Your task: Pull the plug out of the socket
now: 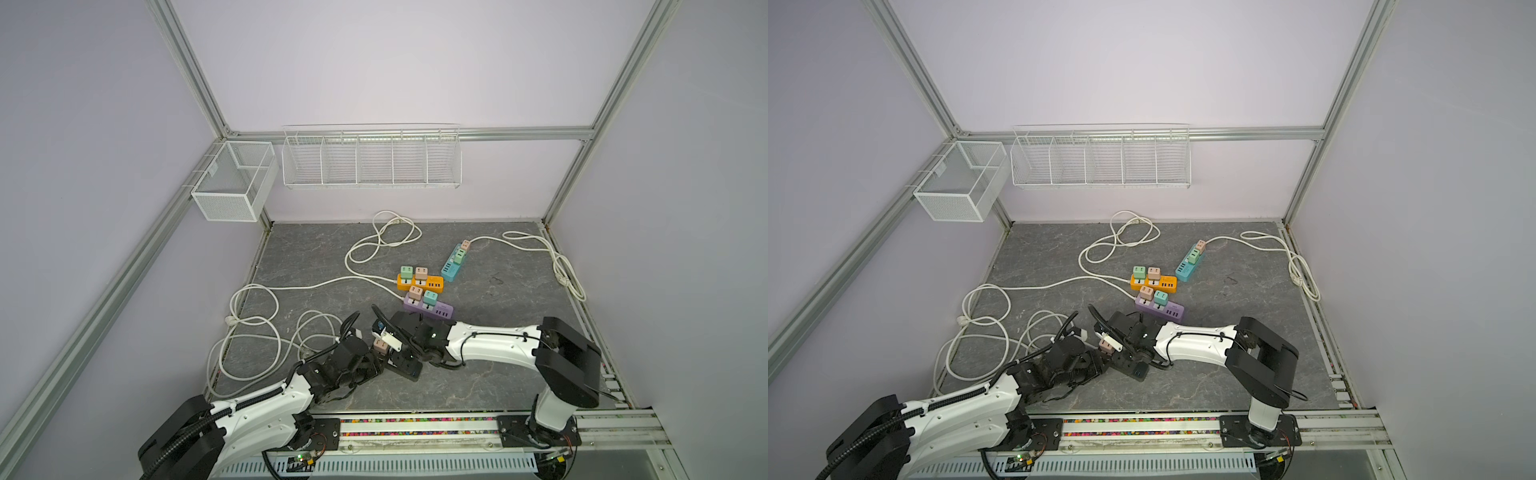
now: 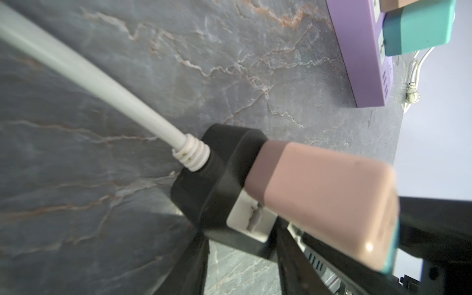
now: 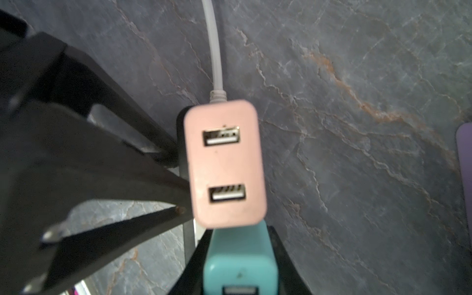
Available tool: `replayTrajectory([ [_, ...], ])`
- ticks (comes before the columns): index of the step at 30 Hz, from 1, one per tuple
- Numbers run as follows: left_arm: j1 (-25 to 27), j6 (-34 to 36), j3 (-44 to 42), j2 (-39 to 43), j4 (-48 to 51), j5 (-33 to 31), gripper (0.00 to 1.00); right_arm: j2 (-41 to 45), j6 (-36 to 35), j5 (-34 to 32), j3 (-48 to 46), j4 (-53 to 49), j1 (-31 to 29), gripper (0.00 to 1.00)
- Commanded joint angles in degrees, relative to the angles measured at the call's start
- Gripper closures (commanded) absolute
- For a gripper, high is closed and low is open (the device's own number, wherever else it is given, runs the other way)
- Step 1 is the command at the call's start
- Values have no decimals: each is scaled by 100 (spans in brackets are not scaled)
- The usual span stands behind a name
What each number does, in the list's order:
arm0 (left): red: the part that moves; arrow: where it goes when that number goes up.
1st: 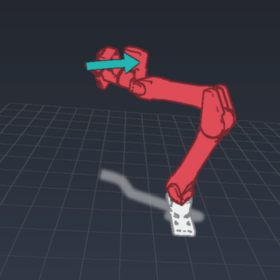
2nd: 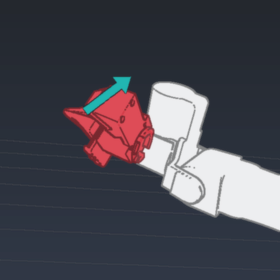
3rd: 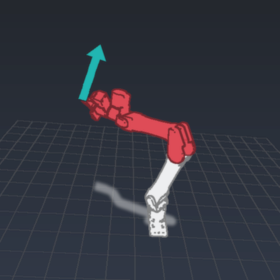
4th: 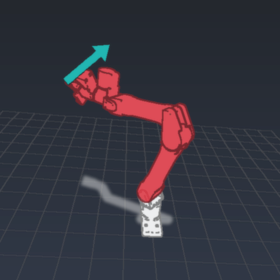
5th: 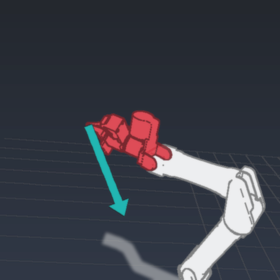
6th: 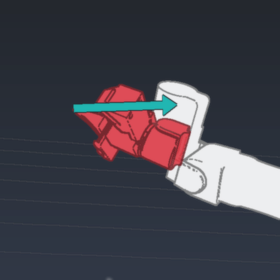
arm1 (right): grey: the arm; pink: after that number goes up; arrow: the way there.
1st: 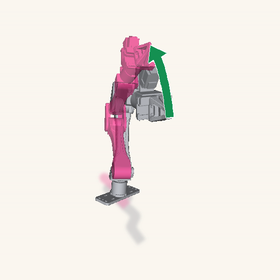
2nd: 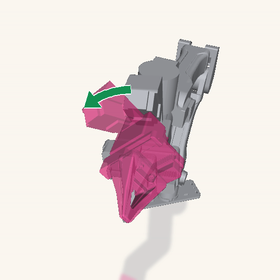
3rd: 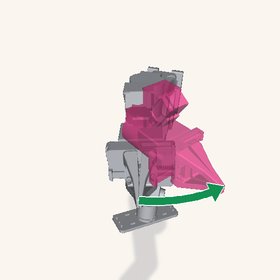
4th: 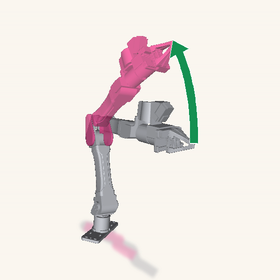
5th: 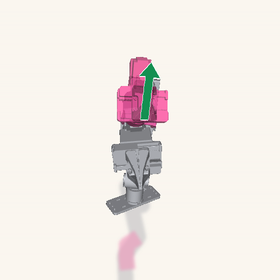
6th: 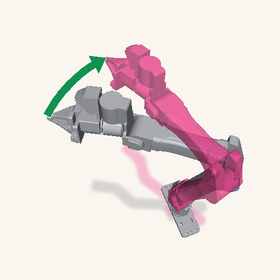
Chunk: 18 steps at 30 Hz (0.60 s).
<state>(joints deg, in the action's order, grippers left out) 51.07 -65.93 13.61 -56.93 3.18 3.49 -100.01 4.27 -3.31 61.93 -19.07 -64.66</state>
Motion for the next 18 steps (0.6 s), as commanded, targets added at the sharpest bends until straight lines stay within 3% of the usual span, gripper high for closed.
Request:
replayTrajectory([
  [1, 39, -78, -140, -216, 455, -65, 56, 111, 22, 159, -78, 206, -76, 81],
  [7, 56, -69, -148, -318, 422, -70, 56, 185, -43, 115, 7, -30, 181, 82],
  [15, 69, -130, -165, -310, 414, -163, 58, 163, 77, 481, -125, 173, -25, 84],
  [18, 84, -148, -170, -290, 422, -208, 59, 234, 54, 213, -151, 153, 60, 84],
])
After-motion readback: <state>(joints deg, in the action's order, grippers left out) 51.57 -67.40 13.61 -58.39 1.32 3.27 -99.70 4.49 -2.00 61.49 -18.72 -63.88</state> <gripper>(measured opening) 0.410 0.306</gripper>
